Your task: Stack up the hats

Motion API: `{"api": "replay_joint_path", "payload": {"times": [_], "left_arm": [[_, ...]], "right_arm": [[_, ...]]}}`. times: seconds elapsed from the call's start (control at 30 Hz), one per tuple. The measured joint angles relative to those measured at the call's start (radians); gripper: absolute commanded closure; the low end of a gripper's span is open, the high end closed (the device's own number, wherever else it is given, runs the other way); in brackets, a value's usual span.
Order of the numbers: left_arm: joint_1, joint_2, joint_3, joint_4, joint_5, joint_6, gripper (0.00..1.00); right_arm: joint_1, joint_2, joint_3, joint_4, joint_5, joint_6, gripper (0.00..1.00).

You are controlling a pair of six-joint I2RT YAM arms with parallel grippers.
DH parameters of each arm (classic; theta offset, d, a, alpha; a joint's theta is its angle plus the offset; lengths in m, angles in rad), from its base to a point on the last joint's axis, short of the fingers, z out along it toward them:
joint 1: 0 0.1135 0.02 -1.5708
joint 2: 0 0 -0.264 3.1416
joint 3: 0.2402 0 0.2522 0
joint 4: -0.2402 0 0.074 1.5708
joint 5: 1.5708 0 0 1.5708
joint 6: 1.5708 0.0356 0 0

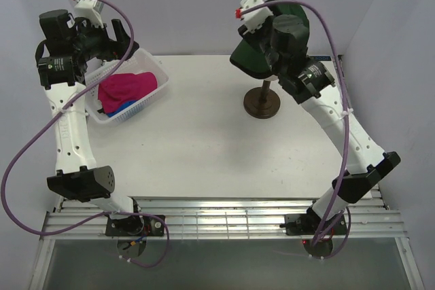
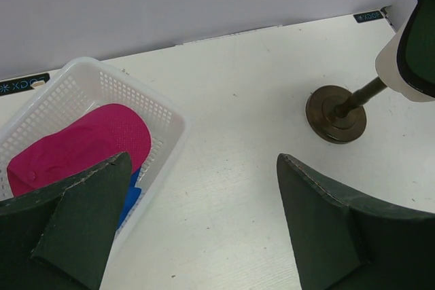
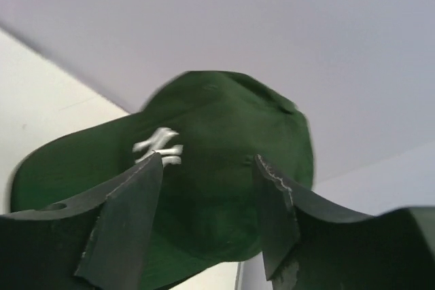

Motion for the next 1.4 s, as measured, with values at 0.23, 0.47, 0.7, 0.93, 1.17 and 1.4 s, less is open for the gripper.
{"api": "replay_joint_path", "payload": {"times": [0.23, 0.47, 0.7, 0.93, 1.17, 1.4], "left_arm": [[0.000, 0.000, -0.011, 0.004, 0.006, 0.000, 0.02], [0.000, -0.003, -0.026, 0.013, 0.007, 0.000, 0.02], [0.000, -0.006, -0.044, 0.021, 0.007, 0.000, 0.02], [0.000, -0.008, -0.055, 0.028, 0.007, 0.000, 0.02], [0.000, -0.009, -0.063, 0.028, 0.006, 0.000, 0.02], [0.000, -0.010, -0.065, 0.028, 0.006, 0.003, 0.02]], "right_arm": [[-0.166, 0.033, 0.129, 0.087, -0.084, 0.111, 0.22], [-0.371, 0.061, 0.122, 0.104, -0.364, 0.348, 0.26], [-0.459, -0.021, -0.182, 0.304, -0.513, 0.558, 0.30], [-0.505, -0.192, -0.447, 0.441, -0.579, 0.696, 0.30], [-0.512, -0.167, -0.422, 0.420, -0.598, 0.752, 0.32], [-0.512, -0.156, -0.384, 0.365, -0.596, 0.756, 0.30]]}}
